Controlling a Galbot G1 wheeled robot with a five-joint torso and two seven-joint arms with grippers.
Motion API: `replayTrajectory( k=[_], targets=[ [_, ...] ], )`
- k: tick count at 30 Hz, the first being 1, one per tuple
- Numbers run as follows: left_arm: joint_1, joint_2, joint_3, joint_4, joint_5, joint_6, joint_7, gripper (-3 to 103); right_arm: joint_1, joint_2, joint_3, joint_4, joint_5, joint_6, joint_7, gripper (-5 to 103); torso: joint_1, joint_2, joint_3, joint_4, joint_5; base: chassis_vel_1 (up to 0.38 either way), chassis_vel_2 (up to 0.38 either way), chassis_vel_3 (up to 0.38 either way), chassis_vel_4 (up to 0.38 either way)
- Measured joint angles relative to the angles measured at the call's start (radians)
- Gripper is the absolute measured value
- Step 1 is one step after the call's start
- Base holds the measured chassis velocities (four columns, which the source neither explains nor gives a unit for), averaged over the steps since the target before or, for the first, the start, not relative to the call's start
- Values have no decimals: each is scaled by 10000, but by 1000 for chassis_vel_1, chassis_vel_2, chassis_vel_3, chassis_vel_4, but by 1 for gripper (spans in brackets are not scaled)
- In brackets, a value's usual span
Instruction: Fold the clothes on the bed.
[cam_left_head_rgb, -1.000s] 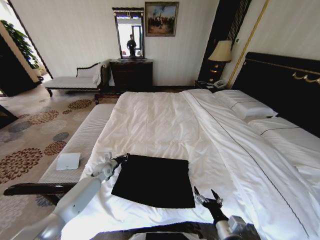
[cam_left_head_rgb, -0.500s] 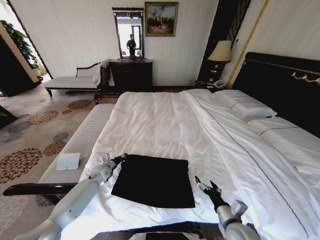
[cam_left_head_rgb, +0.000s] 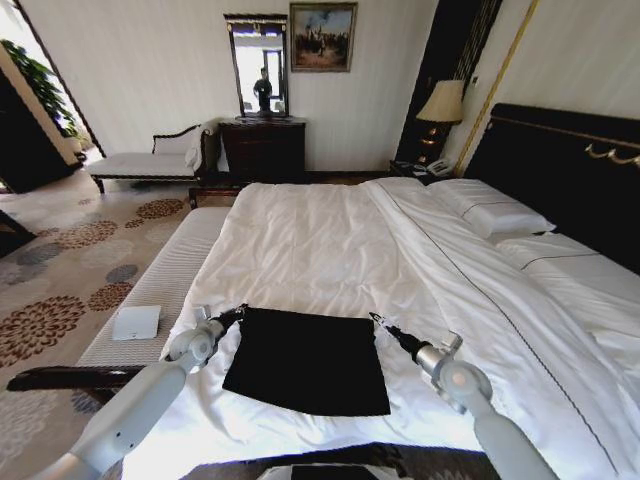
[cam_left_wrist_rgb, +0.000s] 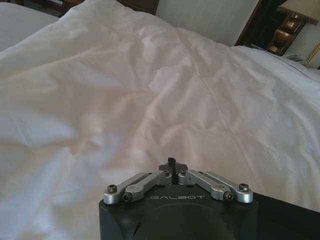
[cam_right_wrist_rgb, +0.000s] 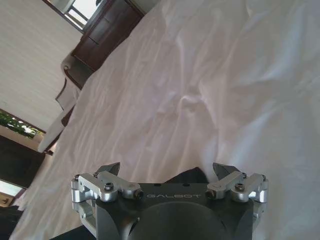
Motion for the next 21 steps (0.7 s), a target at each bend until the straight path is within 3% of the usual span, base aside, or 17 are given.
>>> replayTrajectory(
  k=[4,9,15,20,21],
  targets=[
    [-150,-214,131,127,34,-7,33,0,513,165,-227,-1091,-404,19,-262,100,1,0,0,-10,-2,0,0,0,0],
    [-156,-364,175,265,116,-39,112,0,695,503,-425,-1742,-735,29,-419,100,0,0,-1,-5,-3,0,0,0,0],
    [-95,-451,186,224,167,-56,142,0,686,774,-485,-1847,-846,34,-528,101,0,1,-2,-8,-5,0,0,0,0],
    [-19,-507,180,166,242,-60,219,0,735,965,-598,-1772,-913,33,-523,80,0,0,-1,-5,-2,0,0,0,0],
    [54,-525,155,127,269,-63,227,0,782,957,-627,-1825,-930,51,-503,64,0,1,-1,-5,-2,0,0,0,0]
  ],
)
